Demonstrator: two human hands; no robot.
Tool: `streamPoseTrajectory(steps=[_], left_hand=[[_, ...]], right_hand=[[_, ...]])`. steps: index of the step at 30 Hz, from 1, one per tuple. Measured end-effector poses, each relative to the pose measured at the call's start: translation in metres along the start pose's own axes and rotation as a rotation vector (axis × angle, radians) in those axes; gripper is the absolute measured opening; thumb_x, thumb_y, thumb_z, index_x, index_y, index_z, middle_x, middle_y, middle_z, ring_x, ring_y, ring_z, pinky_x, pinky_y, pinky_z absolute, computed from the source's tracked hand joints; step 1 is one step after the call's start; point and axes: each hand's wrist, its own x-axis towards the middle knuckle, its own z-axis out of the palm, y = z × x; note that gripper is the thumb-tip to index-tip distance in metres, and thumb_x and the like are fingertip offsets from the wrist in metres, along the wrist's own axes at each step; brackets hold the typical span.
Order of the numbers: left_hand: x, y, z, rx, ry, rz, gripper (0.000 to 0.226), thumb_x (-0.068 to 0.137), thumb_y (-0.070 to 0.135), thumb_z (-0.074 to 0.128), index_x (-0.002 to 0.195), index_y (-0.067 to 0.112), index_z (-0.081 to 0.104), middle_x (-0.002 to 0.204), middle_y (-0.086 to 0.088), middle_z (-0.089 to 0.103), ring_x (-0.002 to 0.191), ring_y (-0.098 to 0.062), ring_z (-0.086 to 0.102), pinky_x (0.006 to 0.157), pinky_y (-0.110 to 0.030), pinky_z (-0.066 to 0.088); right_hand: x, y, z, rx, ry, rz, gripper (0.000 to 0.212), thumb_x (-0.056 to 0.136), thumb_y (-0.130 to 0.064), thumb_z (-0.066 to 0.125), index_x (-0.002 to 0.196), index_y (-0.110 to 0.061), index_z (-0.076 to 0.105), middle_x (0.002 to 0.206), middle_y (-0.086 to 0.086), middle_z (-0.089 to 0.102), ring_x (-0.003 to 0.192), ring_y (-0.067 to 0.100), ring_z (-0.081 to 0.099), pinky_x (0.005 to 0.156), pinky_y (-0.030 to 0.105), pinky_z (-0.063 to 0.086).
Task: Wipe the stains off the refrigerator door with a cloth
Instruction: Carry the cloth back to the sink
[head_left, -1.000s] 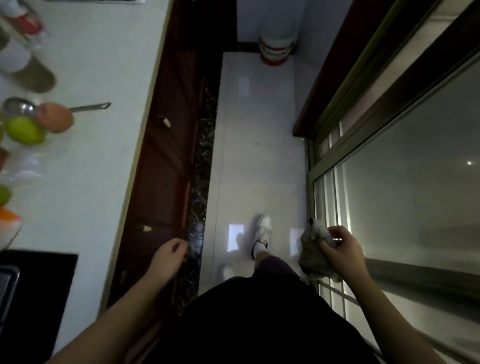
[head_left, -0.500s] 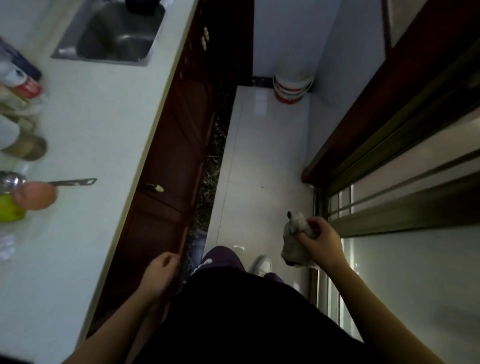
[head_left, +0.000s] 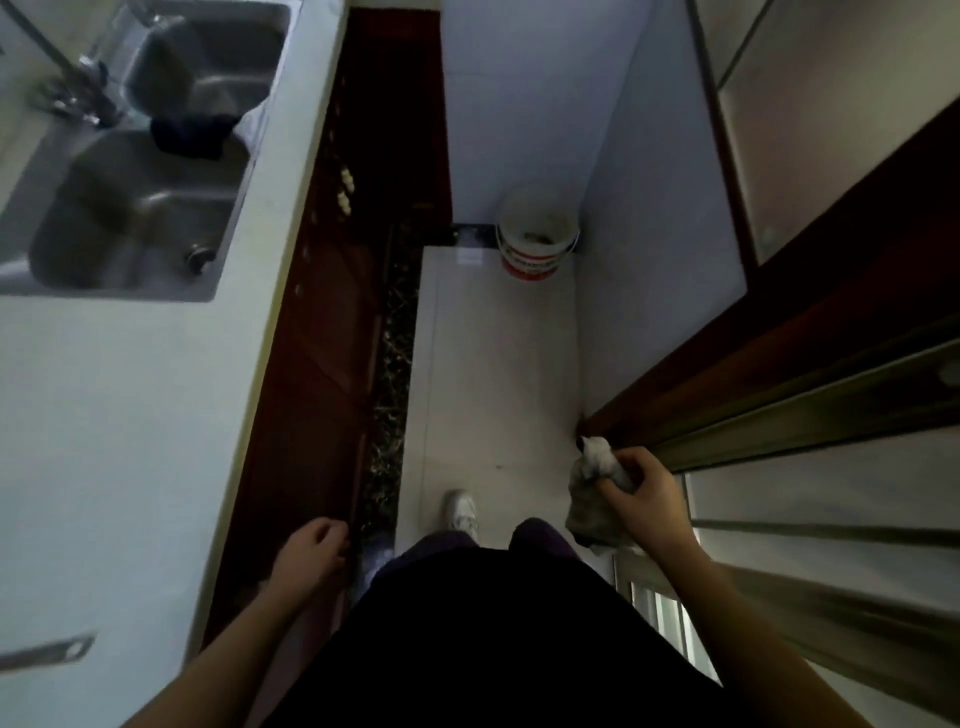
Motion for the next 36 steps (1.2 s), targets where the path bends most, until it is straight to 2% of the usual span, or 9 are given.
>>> streamPoseTrajectory(steps=[3, 12, 15, 18, 23, 26, 28, 31, 36], left_hand=[[0.046, 0.064, -0.012, 0.018, -0.018, 0.030, 0.023, 0.104, 0.021, 0.052, 0.090, 0.015, 0.068, 0.090, -0.013, 0.072, 0.082, -0.030, 0.066, 0.079, -0.043, 0.052], [0.147, 0.211, -0.032, 0.000, 0.007, 0.125, 0.017, 0.105, 0.025, 0.052, 0.097, 0.019, 0.067, 0.096, -0.010, 0.072, 0.087, -0.027, 0.069, 0.076, -0.039, 0.052], [0.171, 0.234, -0.038, -0.037, 0.074, 0.100, 0.019, 0.104, 0.016, 0.054, 0.091, 0.015, 0.069, 0.092, -0.018, 0.071, 0.086, -0.031, 0.068, 0.076, -0.042, 0.056], [0.180, 0.255, -0.041, -0.091, 0.143, 0.039, 0.020, 0.104, 0.011, 0.052, 0.092, 0.008, 0.068, 0.088, -0.020, 0.069, 0.082, -0.030, 0.064, 0.063, -0.027, 0.054], [0.203, 0.292, -0.052, -0.097, 0.211, -0.012, 0.019, 0.104, 0.010, 0.052, 0.100, 0.001, 0.068, 0.092, -0.020, 0.069, 0.071, -0.023, 0.062, 0.054, -0.015, 0.048], [0.226, 0.310, -0.062, -0.097, 0.208, -0.027, 0.021, 0.104, 0.014, 0.053, 0.103, 0.002, 0.071, 0.098, -0.018, 0.072, 0.088, -0.033, 0.067, 0.081, -0.036, 0.051], [0.243, 0.324, -0.070, -0.118, 0.202, -0.048, 0.021, 0.103, 0.016, 0.054, 0.100, 0.004, 0.071, 0.096, -0.019, 0.074, 0.091, -0.037, 0.070, 0.085, -0.045, 0.051], [0.273, 0.347, -0.081, -0.151, 0.212, -0.056, 0.018, 0.103, 0.013, 0.054, 0.097, 0.005, 0.069, 0.095, -0.023, 0.073, 0.084, -0.036, 0.069, 0.076, -0.043, 0.052], [0.342, 0.400, -0.110, -0.206, 0.187, -0.072, 0.019, 0.105, 0.010, 0.049, 0.103, 0.000, 0.065, 0.096, -0.023, 0.068, 0.077, -0.029, 0.062, 0.046, -0.018, 0.047]], right_hand=[[0.032, -0.020, -0.010, 0.012, 0.057, 0.034, 0.026, 0.084, -0.017, 0.078, 0.104, -0.023, 0.063, 0.091, -0.013, 0.064, 0.085, -0.001, 0.060, 0.067, 0.020, 0.044], [0.184, -0.076, -0.023, 0.011, 0.029, 0.086, 0.028, 0.085, -0.017, 0.079, 0.108, -0.019, 0.062, 0.097, -0.001, 0.065, 0.091, 0.019, 0.063, 0.075, 0.028, 0.045], [0.247, -0.117, -0.022, 0.025, -0.053, 0.009, 0.024, 0.086, -0.012, 0.077, 0.102, -0.019, 0.060, 0.091, -0.004, 0.062, 0.086, 0.013, 0.061, 0.069, 0.017, 0.043], [0.305, -0.161, -0.021, 0.002, -0.091, -0.087, 0.020, 0.086, -0.012, 0.077, 0.098, -0.018, 0.061, 0.087, -0.003, 0.063, 0.078, 0.010, 0.059, 0.064, 0.009, 0.040], [0.387, -0.234, -0.014, -0.026, -0.179, -0.234, 0.017, 0.088, -0.020, 0.074, 0.099, -0.022, 0.062, 0.087, -0.011, 0.061, 0.078, 0.004, 0.058, 0.067, 0.024, 0.045], [0.426, -0.269, -0.011, -0.021, -0.220, -0.285, 0.019, 0.089, -0.021, 0.074, 0.103, -0.024, 0.061, 0.091, -0.014, 0.062, 0.083, 0.000, 0.059, 0.069, 0.020, 0.047], [0.449, -0.284, -0.007, -0.033, -0.250, -0.281, 0.021, 0.090, -0.023, 0.074, 0.104, -0.027, 0.059, 0.092, -0.019, 0.060, 0.084, -0.001, 0.058, 0.070, 0.019, 0.047], [0.483, -0.299, -0.001, -0.054, -0.270, -0.256, 0.023, 0.090, -0.024, 0.074, 0.108, -0.028, 0.059, 0.094, -0.020, 0.059, 0.085, -0.002, 0.058, 0.071, 0.021, 0.047], [0.536, -0.316, 0.007, -0.089, -0.243, -0.155, 0.024, 0.089, -0.024, 0.076, 0.109, -0.026, 0.062, 0.099, -0.008, 0.066, 0.090, 0.008, 0.062, 0.077, 0.029, 0.050]])
